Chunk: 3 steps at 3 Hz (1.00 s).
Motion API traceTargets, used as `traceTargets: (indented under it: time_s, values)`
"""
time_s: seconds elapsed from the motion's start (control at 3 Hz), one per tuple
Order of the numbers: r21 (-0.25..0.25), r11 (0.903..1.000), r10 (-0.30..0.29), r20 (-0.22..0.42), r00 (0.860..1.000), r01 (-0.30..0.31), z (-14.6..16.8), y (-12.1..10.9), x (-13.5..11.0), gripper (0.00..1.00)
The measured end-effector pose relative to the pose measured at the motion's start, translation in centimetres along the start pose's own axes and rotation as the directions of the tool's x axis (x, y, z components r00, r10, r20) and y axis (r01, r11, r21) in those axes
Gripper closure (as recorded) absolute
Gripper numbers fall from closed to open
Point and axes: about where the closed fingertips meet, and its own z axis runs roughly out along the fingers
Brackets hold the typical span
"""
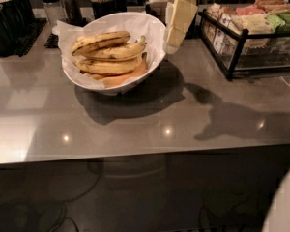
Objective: Pick banana from white bowl
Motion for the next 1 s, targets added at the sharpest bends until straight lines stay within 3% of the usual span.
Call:
traceTargets:
  time_s: [0.33,0.67,1.0]
  values:
    - [-0.02,0.9987,-0.047,0.038,0.998,0.047,2.2,-2.8,-1.8,0.0]
    - [0.015,0.9988,-0.048,0.054,0.997,0.047,2.2,-3.9,-2.3,0.0]
    - [0.028,0.9996,-0.006,0.096,0.995,0.003,2.9,-4.2,-2.0,0.0]
